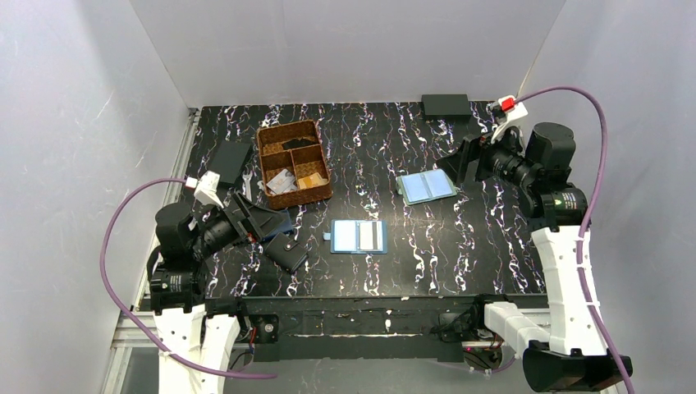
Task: Take the credit cards out of the card holder
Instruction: Reset both arms
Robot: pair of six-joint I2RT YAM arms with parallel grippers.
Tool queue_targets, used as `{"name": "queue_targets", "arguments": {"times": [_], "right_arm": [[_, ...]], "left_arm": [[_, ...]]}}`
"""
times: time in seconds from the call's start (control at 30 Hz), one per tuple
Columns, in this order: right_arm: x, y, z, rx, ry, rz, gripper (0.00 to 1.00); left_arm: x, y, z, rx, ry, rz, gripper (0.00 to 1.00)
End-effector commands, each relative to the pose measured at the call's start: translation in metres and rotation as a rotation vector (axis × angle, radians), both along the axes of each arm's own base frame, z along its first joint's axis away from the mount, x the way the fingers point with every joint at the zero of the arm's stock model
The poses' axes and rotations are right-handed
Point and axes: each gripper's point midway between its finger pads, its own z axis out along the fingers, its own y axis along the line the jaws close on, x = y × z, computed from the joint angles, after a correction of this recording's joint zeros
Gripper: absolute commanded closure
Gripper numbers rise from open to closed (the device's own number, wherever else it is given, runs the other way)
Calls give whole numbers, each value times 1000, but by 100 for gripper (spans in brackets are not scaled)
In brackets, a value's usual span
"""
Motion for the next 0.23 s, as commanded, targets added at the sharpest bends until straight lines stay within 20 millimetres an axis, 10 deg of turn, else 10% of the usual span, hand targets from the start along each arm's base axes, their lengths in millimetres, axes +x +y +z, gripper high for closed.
{"name": "queue_targets", "arguments": {"times": [0.0, 0.2], "right_arm": [[1, 2, 27, 27, -60, 3, 2], [1, 5, 22, 6, -75, 41, 2]], "left_arm": [[-5, -1, 7, 15, -24, -18, 2], [-3, 1, 4, 30, -26, -14, 2]]}}
